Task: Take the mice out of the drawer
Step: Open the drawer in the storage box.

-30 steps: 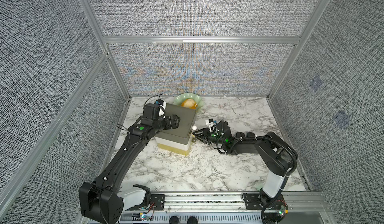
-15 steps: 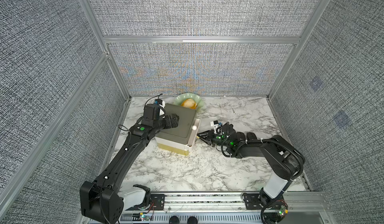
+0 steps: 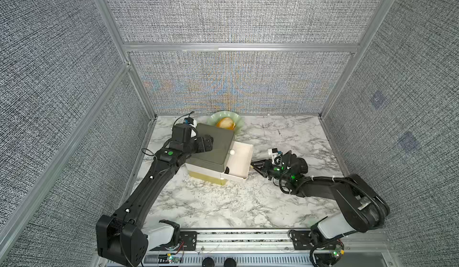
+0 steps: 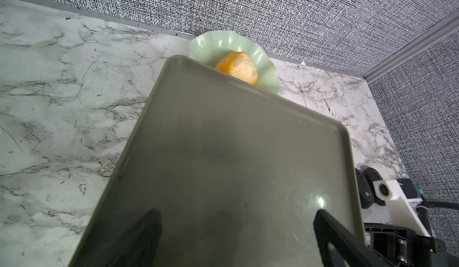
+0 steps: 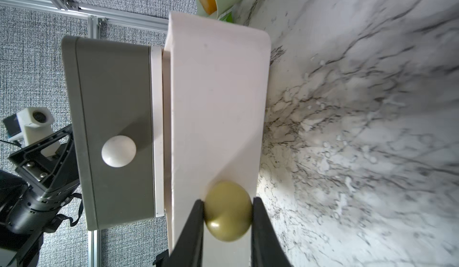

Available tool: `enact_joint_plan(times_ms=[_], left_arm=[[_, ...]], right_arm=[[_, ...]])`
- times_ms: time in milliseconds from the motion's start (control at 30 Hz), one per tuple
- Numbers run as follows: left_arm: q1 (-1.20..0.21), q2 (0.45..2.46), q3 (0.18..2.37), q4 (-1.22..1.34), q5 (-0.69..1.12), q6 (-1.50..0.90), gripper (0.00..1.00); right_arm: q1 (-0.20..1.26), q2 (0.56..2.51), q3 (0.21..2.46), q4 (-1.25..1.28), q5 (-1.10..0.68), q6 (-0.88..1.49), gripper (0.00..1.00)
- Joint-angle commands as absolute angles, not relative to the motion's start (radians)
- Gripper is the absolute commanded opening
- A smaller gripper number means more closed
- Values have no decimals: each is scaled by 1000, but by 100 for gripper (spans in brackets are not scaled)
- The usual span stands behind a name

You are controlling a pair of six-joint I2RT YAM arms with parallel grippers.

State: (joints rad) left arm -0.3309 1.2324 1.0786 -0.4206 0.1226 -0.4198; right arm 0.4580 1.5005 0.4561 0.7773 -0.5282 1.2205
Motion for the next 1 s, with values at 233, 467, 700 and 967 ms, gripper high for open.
enact_joint_plan(times_ms=[233,467,700,967], left_arm=[[-330,1246,1081,-494,123,-425,98],[-329,1247,1088,-495,135,-426,98],[-330,1249,1106,-494,159,-424,98],[-329,1235,1148,-513,165,-411,98]], right_arm=[[387,1366,398,569,-517,1160,15],[384,1333,420,481,-499,1120,15],[383,1289,495,319,-478,1033,33],[357,1187,628,-16,-398,897,55]])
